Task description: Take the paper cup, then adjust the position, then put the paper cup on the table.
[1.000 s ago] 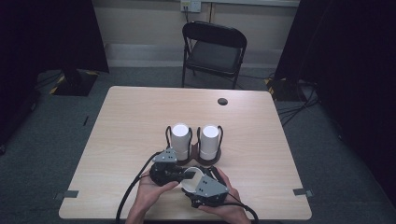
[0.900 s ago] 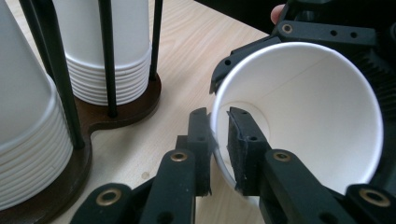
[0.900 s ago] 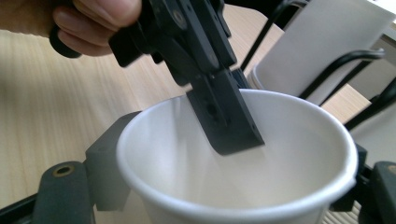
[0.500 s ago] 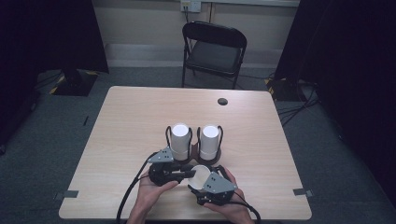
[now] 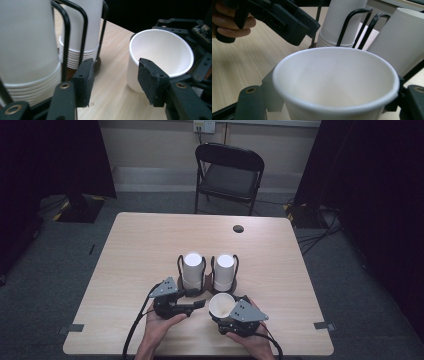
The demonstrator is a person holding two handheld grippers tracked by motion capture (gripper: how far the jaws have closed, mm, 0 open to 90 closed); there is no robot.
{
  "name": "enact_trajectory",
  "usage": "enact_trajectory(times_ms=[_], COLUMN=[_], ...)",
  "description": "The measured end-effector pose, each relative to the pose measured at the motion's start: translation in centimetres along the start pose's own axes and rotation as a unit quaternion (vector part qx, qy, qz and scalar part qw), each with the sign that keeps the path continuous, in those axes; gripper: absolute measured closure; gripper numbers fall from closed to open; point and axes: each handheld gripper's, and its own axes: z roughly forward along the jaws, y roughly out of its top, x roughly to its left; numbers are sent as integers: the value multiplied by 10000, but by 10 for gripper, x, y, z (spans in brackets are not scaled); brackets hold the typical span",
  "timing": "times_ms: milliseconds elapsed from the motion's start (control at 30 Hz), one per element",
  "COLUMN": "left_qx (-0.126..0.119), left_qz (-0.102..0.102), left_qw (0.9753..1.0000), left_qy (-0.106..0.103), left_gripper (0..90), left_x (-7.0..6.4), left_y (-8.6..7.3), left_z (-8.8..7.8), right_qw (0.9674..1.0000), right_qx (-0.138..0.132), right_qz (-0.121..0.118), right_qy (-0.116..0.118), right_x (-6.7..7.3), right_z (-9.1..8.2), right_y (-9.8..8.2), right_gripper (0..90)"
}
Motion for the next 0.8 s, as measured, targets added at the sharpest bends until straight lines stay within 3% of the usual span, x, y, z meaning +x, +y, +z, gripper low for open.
enact_trajectory(times_ms=[200, 433, 600, 733, 800], left_qx=[-47, -50, -56, -414, -423], left_qz=[110, 88, 197, 120, 86], left_qw=[9988, 9948, 9921, 9901, 9894], left_qy=[477, 1017, 1241, 1334, 1388], left_gripper=[353, 201, 161, 156, 155], left_x=[1, 6, 8, 10, 11], left_y=[-12, -25, -32, -37, -40], left_z=[-4, -12, -16, -24, -25], right_qw=[9998, 9985, 9977, 9964, 9952], right_qx=[-113, -201, -234, -237, -141], right_qz=[176, 488, 601, 740, 833], right_qy=[-48, -154, -208, -350, -489], right_x=[-8, -19, -26, -33, -38], right_z=[-4, -10, -10, -11, -11], right_y=[-2, -5, -6, -7, -8], right_gripper=[252, 252, 252, 254, 256])
